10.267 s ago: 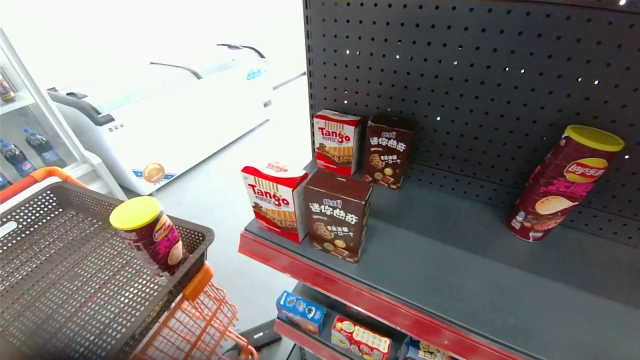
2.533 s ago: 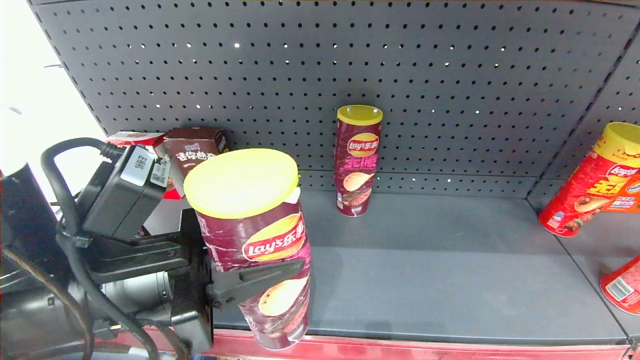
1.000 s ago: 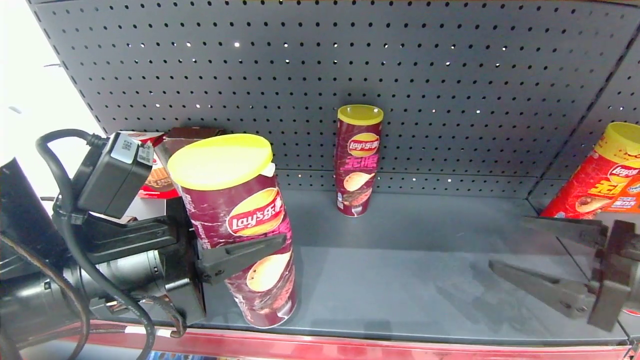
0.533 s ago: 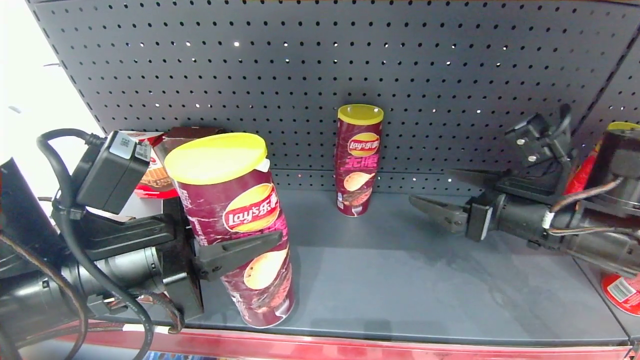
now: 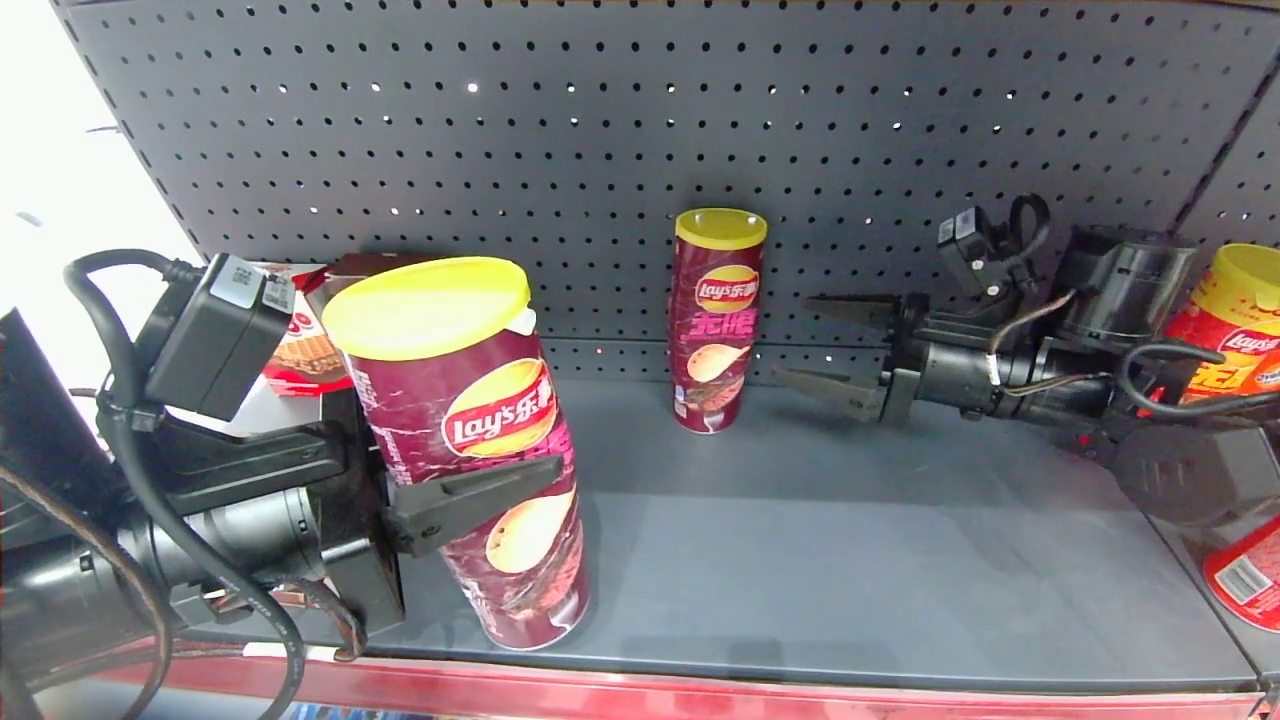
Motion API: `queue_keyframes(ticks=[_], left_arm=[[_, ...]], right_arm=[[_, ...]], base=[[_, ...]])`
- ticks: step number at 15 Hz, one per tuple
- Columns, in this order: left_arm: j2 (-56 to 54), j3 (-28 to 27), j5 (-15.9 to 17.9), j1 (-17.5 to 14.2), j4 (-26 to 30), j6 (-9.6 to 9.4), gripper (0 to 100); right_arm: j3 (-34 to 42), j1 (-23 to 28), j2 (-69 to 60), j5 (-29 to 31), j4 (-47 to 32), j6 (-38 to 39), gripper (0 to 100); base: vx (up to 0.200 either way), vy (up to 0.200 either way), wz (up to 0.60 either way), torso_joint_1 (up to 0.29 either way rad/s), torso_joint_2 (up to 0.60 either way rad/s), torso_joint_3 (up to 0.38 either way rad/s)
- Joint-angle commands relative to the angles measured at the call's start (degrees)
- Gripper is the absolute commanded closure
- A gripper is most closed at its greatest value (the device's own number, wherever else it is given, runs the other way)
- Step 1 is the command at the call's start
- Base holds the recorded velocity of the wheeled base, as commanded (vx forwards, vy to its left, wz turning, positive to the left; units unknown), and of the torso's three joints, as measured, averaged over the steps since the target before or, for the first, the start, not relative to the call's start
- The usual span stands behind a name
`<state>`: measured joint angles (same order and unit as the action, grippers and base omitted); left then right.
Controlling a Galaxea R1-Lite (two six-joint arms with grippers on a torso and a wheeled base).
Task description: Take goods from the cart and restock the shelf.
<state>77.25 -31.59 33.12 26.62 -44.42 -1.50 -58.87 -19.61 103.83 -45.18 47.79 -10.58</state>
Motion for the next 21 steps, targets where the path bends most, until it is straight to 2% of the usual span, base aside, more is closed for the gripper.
queue_keyframes(ticks=[1,11,21], left_arm=[[0.0,0.12,0.01,0.01,-0.05,0.01,100],[0.44,-0.14,0.1,-0.08,-0.14,0.01,100],[1.76,-0.41,-0.25,-0.08,-1.81,0.01,100]], right_arm=[[-3.36,0.45,4.28,-0.79,0.11,-0.05,0],[-14.61,-0.6,15.18,-0.7,-0.06,0.03,0],[-14.87,-4.29,16.67,-0.61,-0.06,0.03,0]], base=[[0.0,0.0,0.0,0.0,0.0,0.0],[0.0,0.0,0.0,0.0,0.0,0.0],[0.0,0.0,0.0,0.0,0.0,0.0]])
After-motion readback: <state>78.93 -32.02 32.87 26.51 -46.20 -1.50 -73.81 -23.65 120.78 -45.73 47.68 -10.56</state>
